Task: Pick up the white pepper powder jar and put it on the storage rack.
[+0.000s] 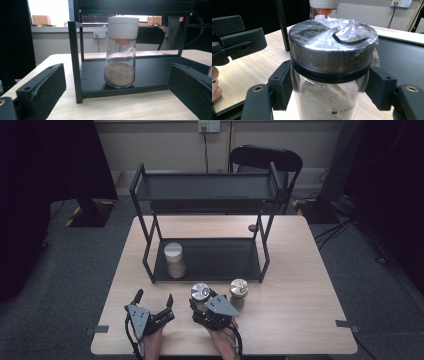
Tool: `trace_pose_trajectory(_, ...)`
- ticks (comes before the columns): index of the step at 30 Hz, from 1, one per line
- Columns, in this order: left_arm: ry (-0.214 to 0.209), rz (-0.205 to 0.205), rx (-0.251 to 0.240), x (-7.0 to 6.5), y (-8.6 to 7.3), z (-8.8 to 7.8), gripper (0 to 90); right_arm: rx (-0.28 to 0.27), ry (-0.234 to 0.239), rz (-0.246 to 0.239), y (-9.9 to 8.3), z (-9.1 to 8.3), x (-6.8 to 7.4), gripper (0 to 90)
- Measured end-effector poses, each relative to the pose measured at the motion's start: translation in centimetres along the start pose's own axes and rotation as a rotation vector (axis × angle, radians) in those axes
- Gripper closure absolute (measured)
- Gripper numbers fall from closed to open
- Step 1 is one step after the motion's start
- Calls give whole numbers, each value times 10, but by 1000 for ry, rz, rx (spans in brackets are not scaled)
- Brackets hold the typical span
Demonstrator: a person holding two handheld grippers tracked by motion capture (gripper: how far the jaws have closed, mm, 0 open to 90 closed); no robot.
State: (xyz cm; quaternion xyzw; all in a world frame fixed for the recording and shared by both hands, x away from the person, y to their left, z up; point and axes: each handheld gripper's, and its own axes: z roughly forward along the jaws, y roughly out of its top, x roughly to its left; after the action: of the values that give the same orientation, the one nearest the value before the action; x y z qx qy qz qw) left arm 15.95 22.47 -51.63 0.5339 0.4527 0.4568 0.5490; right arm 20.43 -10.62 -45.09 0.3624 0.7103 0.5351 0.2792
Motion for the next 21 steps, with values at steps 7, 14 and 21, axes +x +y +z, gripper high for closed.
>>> trace_pose_trajectory(7,0,0,0,0,0,0,11,0,2,0,3,0,-1,308)
trace_pose_trajectory(14,0,-1,0,0,0,0,11,-3,3,0,7,0,-2,308)
trace_pose_trajectory(21,0,0,0,0,0,0,11,-7,6,-4,10,1,-3,308)
